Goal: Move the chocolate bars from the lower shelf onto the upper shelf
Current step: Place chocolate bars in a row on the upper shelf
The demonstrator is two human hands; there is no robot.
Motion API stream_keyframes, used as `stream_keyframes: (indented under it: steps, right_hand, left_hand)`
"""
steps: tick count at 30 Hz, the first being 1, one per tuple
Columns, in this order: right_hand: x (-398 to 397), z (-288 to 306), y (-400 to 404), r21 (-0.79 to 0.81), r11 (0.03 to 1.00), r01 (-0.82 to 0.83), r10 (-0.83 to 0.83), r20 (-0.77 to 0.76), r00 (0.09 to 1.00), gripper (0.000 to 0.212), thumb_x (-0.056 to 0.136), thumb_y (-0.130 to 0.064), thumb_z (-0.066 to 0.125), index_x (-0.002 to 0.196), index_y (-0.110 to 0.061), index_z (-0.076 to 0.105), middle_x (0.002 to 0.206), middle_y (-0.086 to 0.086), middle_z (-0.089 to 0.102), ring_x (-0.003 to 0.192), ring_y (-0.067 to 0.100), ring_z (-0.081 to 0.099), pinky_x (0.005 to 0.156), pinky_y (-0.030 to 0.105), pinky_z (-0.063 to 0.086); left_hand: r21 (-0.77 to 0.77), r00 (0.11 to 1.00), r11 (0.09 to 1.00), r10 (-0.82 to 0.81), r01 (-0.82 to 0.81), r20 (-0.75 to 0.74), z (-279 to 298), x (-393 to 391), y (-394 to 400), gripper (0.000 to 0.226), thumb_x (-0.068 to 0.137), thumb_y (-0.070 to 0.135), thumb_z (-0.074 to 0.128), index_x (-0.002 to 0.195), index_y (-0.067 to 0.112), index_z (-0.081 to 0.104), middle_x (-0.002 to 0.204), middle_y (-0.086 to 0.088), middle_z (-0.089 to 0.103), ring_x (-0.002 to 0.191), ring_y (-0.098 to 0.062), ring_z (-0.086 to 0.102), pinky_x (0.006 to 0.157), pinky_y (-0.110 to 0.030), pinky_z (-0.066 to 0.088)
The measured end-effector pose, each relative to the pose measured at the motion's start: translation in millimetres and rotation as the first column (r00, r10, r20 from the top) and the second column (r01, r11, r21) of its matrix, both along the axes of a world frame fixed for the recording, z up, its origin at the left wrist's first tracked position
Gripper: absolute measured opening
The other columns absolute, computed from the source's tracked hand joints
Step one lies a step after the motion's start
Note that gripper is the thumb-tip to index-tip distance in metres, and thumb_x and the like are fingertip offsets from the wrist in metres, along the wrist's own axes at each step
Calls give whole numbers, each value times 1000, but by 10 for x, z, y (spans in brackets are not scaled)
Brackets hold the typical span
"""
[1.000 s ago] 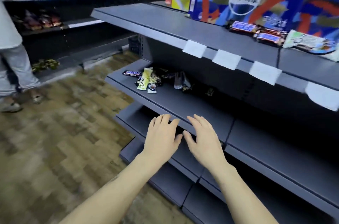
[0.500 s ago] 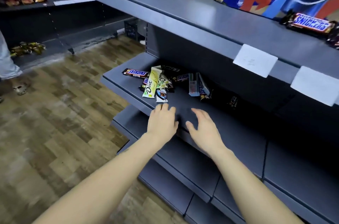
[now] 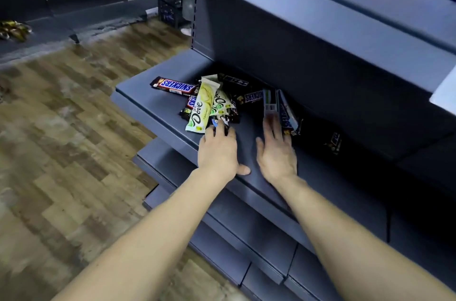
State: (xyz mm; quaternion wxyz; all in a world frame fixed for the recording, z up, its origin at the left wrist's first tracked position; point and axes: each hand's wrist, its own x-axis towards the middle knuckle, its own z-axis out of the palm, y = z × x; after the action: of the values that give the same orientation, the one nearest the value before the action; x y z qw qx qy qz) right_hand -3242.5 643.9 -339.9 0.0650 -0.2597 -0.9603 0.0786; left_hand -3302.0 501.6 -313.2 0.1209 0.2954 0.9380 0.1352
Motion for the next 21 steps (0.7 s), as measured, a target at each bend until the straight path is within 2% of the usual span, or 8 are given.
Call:
stream_keyframes:
  steps: [4,7,10,12,14,16,19,21]
  right_hand:
    - [4,-89,-33,7,999,32,-31,-115,993,46,102,-32,38,147,-22,37,156,-4,32,117,31,42,96,39,41]
    - [200,-141,-99,-91,994,58,-89,-385,919,33,91,-35,60,121,-20,60,121,-3,62,108,24,45,91,39,45]
    - [435,-154,-105,-243,964,108,-221,-508,832,28,81,-33,73,103,-23,59,100,-6,62,98,18,51,88,38,47]
    - [588,-104,-129,-398,911,105,-330,-552,766,27,85,-29,70,109,-25,58,97,-11,62,93,12,59,85,32,51]
    - [768,-32,-167,-530,839,124,-453,-554,699,24,92,-30,62,116,-28,59,96,-18,64,92,0,61,80,11,46]
    - [960,11,-148,-598,789,140,-529,-545,650,19,95,-27,58,113,-32,62,95,-18,67,92,-5,61,76,5,41]
    - [1189,53,-58,-622,773,122,-506,-491,709,12,96,-29,58,103,-32,68,100,-18,69,97,-4,61,82,10,43]
    - [1297,79,-20,-638,758,138,-501,-433,749,13,95,-37,59,101,-34,69,104,-20,68,100,-5,59,80,3,40]
  left_hand:
    - [72,999,997,-9,13,-52,-44,47,-18,93,69,55,76,145,20,34,143,-6,30,126,-30,29,103,-38,31]
    - [124,995,992,-13,25,-94,-47,193,-29,72,79,43,72,140,19,42,131,-5,37,116,-28,36,95,-36,35]
    - [115,961,991,-35,68,-274,-114,416,-69,52,78,33,75,124,16,57,116,-6,45,101,-27,46,82,-34,41]
    - [150,942,985,-33,87,-335,-143,542,-74,48,73,36,79,114,16,64,107,-6,49,95,-25,48,75,-33,42]
    - [211,952,970,-57,124,-300,-193,660,-49,53,80,47,69,120,14,60,111,-7,47,103,-27,44,81,-34,40]
    - [232,954,962,-73,144,-291,-177,762,-33,61,80,58,62,121,14,61,111,-6,47,106,-27,42,86,-35,40]
    - [218,952,958,-120,185,-281,-125,823,-4,61,84,62,54,124,16,61,111,-3,46,107,-25,40,92,-35,38]
    - [229,958,949,-161,216,-237,-100,806,4,51,91,51,52,130,19,56,115,-3,44,110,-25,39,95,-34,36]
